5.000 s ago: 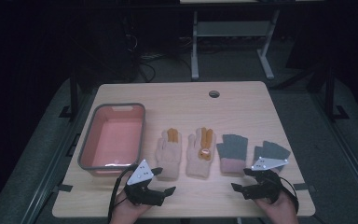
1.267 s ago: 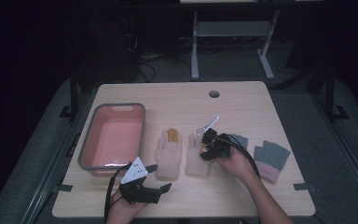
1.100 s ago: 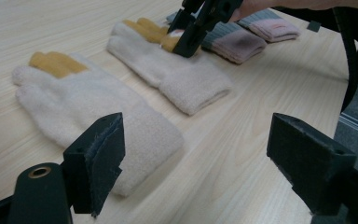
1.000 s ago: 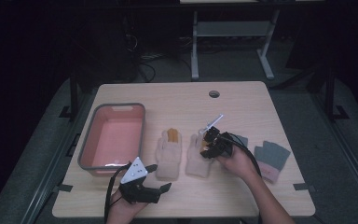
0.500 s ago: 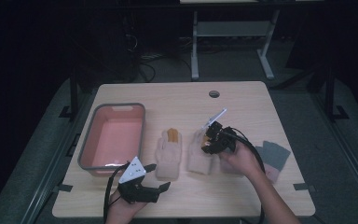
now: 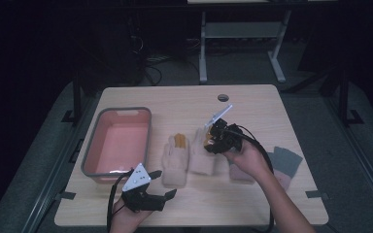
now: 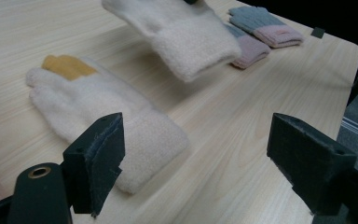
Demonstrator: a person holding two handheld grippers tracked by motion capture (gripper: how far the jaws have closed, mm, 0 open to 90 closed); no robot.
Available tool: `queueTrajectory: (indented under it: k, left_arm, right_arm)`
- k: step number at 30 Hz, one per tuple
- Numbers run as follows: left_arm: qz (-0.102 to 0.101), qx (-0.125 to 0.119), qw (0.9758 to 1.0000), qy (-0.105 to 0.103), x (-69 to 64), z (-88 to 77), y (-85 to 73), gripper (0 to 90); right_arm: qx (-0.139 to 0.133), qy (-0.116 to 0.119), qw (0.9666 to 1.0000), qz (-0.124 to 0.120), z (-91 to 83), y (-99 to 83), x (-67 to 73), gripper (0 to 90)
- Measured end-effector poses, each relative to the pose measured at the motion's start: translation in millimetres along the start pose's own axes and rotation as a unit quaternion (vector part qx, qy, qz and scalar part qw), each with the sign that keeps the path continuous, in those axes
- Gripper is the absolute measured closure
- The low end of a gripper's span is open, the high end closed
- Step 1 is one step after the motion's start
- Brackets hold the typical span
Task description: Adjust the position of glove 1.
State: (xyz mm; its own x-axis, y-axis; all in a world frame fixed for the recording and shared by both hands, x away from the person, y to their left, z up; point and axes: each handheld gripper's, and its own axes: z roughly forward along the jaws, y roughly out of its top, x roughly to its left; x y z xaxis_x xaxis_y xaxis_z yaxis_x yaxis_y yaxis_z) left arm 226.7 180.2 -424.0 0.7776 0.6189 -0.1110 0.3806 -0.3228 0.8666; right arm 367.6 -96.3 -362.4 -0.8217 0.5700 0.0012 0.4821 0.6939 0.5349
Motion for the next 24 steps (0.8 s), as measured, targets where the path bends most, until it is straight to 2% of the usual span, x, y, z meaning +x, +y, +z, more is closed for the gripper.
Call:
queueTrajectory:
  k: [3,4,5,6,12,24]
  left_arm:
    - [-0.006,0.0,1.0,0.001,0.2,-1.3,0.2,19.0]
    - [0.002,0.002,1.0,0.003,2.3,-2.5,0.6,19.0]
    - [0.002,0.002,1.0,0.003,2.3,-2.5,0.6,19.0]
    - [-0.003,0.003,1.0,0.003,2.1,-3.3,0.6,19.0]
    - [-0.007,-0.005,1.0,0.004,1.9,-4.9,0.4,19.0]
    - [-0.004,-0.002,1.0,0.004,2.8,-5.3,0.5,19.0]
  right_arm:
    - [-0.001,0.002,0.9999,-0.012,0.6,11.8,4.3,60.3]
    - [-0.004,0.005,0.9998,-0.016,2.1,17.8,6.7,60.3]
    - [-0.004,0.006,0.9998,-0.018,3.1,20.4,7.6,60.3]
    - [-0.004,0.006,0.9998,-0.018,3.1,20.4,7.6,60.3]
    - [-0.004,0.021,0.9989,-0.041,15.7,39.9,18.5,60.3]
    - [0.002,0.041,0.9973,-0.061,32.7,53.5,27.7,60.2]
